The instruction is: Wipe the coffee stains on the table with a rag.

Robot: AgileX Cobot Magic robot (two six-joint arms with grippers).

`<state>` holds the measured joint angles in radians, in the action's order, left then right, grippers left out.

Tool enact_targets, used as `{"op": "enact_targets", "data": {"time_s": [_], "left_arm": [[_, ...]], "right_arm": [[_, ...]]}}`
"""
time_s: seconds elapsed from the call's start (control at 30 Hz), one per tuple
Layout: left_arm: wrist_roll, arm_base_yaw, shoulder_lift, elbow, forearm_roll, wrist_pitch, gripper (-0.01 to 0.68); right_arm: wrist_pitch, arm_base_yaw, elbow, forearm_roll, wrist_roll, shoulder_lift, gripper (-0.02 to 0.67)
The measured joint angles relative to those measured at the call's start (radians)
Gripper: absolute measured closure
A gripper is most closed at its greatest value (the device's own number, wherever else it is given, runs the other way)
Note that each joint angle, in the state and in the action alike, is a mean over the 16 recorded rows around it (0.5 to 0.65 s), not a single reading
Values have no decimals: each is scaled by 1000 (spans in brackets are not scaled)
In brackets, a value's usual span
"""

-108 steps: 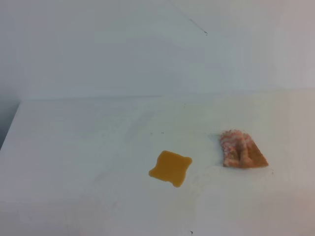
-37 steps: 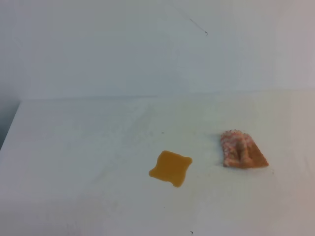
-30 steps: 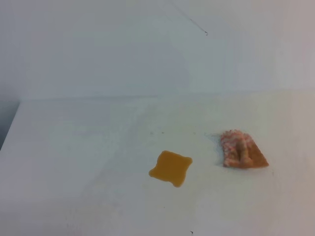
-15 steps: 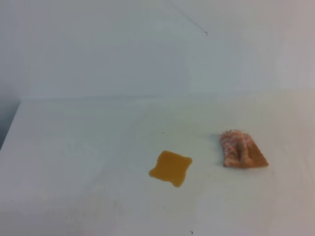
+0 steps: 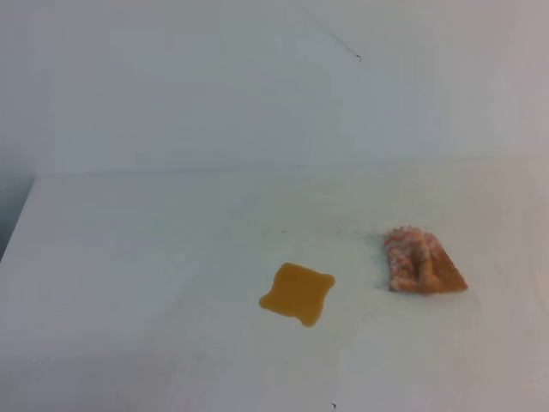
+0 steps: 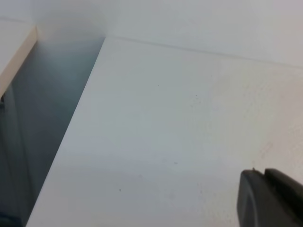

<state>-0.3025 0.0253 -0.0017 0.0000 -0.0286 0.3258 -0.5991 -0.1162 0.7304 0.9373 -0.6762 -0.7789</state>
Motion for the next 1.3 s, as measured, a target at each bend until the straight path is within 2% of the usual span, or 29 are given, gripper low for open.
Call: {"op": "enact_targets", "data": {"time_s": [0.27,0.53,0.67,0.8,1.07,1.3], "left_arm": [[0,0,2,0,0,0,674],[0,0,2,0,0,0,674],[0,0,2,0,0,0,674],[0,0,-2,0,0,0,674],[0,0,-2,0,0,0,674],[0,0,-2,0,0,0,674]], "right_arm": [[-148,42,176,-33,-90,-281,652],[-200,181,396,-183,-86,-539,625],[-204,262,492,-282,-29,-659,566],[-197,323,569,-362,40,-769,475],[-143,365,653,-462,148,-961,296],[-68,366,669,-533,159,-1098,240]]}}
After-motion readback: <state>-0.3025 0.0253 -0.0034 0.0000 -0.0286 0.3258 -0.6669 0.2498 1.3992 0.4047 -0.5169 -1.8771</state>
